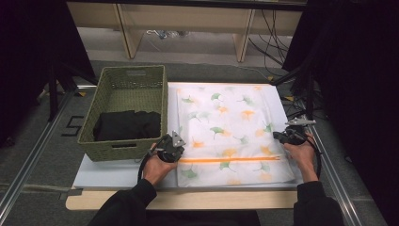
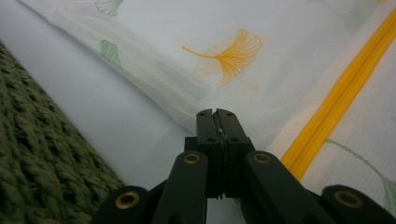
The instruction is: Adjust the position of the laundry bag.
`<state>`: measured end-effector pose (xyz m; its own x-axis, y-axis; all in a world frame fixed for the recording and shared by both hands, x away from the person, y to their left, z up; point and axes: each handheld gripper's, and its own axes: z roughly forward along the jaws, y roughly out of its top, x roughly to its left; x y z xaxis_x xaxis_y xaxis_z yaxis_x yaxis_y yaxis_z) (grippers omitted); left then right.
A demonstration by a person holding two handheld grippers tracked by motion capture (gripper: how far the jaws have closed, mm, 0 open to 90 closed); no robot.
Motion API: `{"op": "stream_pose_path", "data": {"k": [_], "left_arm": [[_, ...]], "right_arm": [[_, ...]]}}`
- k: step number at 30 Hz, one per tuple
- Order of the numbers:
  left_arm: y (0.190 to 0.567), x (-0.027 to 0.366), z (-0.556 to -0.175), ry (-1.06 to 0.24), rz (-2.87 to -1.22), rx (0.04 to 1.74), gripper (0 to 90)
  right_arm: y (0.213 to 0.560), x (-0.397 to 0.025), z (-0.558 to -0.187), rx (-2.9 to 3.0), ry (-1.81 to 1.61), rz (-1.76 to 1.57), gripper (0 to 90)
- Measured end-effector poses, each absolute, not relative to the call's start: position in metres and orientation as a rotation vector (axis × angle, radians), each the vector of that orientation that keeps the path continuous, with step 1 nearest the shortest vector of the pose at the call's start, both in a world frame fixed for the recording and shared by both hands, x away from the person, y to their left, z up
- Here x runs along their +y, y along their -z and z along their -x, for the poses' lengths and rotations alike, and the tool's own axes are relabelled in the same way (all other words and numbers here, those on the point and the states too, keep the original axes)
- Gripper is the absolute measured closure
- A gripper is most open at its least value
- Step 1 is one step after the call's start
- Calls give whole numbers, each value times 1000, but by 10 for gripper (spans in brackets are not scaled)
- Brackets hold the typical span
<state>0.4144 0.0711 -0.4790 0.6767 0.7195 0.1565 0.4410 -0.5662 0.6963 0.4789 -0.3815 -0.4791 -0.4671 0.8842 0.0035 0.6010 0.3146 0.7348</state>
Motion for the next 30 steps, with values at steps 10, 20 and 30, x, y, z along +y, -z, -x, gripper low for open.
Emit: {"op": "stream_pose_path", "data": {"k": [10, 20, 30], "left_arm": [[483, 69, -415, -611, -2280, 883, 883], [483, 70, -409, -617, -2297, 898, 766], [463, 59, -389, -661, -2291, 846, 492]], "right_arm": [[478, -374, -479, 2207, -959, -1294, 900], [478, -374, -478, 2223, -933, -1308, 830], [470, -390, -466, 2182, -953, -1359, 659]]}}
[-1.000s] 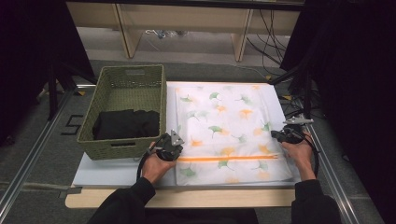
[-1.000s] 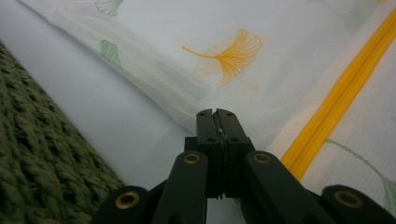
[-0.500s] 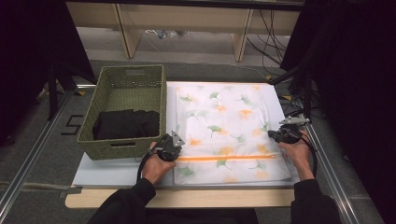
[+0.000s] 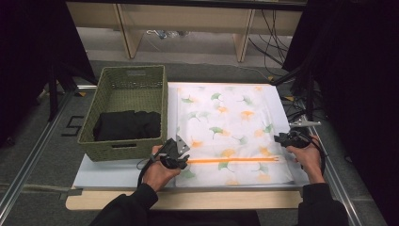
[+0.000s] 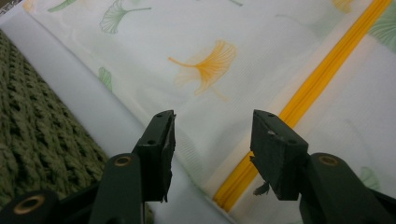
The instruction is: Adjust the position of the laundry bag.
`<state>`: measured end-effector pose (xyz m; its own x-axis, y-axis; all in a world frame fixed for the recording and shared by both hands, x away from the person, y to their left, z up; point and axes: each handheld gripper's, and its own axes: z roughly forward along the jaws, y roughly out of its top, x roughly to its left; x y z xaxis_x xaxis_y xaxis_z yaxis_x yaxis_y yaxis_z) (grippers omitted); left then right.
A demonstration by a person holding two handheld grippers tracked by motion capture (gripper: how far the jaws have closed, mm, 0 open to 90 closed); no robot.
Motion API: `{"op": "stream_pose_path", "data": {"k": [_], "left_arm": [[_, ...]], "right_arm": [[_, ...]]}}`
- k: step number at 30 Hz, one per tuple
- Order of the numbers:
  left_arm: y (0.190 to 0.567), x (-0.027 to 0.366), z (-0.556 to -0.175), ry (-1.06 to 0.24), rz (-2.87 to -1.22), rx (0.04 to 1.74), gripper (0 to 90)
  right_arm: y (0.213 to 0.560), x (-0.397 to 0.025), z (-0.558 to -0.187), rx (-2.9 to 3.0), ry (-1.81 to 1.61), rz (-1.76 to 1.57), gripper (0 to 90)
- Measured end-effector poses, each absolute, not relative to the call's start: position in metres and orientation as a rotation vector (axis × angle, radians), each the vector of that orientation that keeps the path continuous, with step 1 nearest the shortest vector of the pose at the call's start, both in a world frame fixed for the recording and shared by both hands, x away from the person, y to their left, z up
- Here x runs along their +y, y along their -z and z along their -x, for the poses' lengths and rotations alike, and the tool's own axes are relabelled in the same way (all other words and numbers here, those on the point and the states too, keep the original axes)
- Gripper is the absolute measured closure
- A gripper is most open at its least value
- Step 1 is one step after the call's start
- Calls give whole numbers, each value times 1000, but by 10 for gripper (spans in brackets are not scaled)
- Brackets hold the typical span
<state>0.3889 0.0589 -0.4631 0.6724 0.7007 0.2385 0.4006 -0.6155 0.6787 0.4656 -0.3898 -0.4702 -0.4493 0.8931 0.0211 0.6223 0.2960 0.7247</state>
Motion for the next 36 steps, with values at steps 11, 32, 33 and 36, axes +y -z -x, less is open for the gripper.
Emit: {"op": "stream_pose_path", "data": {"k": [11, 32, 33, 36], "left_arm": [[461, 55, -385, -550, -2245, 858, 440], [464, 53, -385, -486, -2259, 861, 385], [465, 52, -383, -471, -2249, 882, 384], [465, 51, -384, -470, -2255, 873, 382]], "right_arm": [[462, -395, -441, 2146, -978, -1484, 610], [468, -405, -389, 2190, -874, -1598, 718], [468, -405, -389, 2191, -873, -1592, 706], [470, -407, -391, 2219, -902, -1493, 698]]}}
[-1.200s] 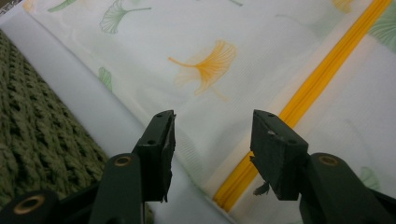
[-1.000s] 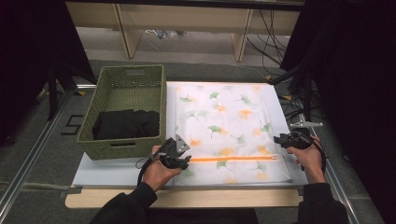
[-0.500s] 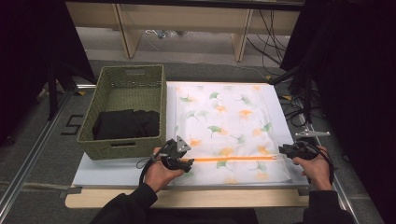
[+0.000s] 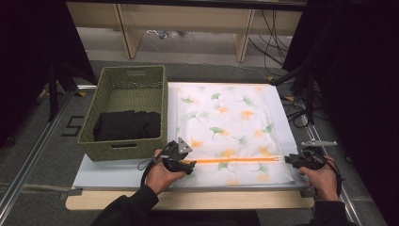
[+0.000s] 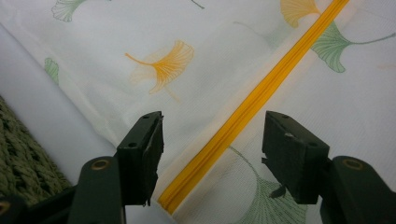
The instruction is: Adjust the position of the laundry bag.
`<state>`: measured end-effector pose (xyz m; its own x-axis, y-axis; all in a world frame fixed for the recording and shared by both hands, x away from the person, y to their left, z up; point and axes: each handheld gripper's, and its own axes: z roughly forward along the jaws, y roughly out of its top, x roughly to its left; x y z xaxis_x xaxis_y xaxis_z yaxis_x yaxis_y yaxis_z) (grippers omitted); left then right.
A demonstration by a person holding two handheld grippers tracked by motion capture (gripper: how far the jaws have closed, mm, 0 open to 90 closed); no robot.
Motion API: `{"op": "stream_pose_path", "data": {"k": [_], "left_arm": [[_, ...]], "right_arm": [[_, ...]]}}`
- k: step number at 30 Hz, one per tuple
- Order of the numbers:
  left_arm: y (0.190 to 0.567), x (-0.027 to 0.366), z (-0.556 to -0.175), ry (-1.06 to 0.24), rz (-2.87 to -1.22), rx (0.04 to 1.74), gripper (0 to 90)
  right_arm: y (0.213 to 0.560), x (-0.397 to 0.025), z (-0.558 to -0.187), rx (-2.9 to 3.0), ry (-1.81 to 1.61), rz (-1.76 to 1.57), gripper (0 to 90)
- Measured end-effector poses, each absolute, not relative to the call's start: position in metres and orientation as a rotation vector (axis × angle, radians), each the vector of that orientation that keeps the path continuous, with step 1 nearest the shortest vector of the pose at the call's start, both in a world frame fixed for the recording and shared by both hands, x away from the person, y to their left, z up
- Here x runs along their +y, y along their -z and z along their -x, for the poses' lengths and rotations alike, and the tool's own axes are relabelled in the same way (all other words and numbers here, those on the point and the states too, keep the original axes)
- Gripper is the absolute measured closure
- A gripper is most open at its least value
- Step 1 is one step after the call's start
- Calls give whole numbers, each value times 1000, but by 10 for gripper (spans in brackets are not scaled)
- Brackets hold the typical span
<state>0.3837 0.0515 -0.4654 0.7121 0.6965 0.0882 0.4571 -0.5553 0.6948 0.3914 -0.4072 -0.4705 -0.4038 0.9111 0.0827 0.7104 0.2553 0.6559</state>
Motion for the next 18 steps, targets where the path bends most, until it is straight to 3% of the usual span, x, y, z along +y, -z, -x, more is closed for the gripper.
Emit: {"op": "stream_pose_path", "data": {"k": [15, 18], "left_arm": [[465, 51, -383, -468, -2253, 839, 359], [466, 51, -383, -458, -2249, 843, 356]], "right_arm": [[476, -387, -378, 2221, -807, -1508, 545], [476, -385, -380, 2251, -782, -1457, 562]]}}
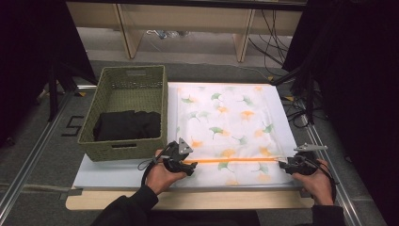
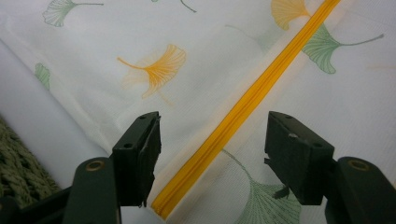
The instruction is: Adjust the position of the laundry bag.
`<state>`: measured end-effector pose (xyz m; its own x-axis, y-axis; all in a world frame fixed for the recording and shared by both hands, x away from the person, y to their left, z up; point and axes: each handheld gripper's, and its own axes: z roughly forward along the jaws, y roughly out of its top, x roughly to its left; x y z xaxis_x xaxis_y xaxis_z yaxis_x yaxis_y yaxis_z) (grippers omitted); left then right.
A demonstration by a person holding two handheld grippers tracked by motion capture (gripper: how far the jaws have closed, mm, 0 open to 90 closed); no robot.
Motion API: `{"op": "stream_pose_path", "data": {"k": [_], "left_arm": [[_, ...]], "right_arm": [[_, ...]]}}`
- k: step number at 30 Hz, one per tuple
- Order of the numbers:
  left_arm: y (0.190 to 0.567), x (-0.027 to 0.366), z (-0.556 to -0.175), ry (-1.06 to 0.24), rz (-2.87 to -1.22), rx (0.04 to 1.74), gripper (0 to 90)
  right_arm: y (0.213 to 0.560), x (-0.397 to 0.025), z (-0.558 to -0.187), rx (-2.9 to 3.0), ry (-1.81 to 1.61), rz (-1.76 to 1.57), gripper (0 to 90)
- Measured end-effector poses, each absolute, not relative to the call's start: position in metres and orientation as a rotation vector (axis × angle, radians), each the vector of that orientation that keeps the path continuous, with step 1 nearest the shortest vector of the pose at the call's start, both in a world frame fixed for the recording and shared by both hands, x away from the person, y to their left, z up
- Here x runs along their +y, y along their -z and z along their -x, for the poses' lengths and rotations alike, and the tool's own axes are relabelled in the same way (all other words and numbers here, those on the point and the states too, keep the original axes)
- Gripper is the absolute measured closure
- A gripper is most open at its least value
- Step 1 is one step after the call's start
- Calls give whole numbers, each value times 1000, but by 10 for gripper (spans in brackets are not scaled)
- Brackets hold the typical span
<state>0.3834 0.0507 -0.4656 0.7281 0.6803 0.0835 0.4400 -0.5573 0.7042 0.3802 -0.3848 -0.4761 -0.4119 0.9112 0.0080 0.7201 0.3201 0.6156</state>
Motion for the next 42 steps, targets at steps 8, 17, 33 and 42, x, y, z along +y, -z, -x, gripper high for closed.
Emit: {"op": "stream_pose_path", "data": {"k": [8, 17, 33, 42], "left_arm": [[462, 54, -384, -462, -2243, 826, 350], [463, 52, -384, -447, -2236, 831, 350], [463, 50, -383, -452, -2240, 799, 350], [462, 49, -382, -449, -2241, 782, 350]], "right_arm": [[476, -386, -379, 2247, -807, -1419, 761], [476, -385, -376, 2225, -823, -1493, 836], [474, -378, -386, 2250, -728, -1452, 813], [470, -385, -385, 2214, -839, -1426, 874]]}}
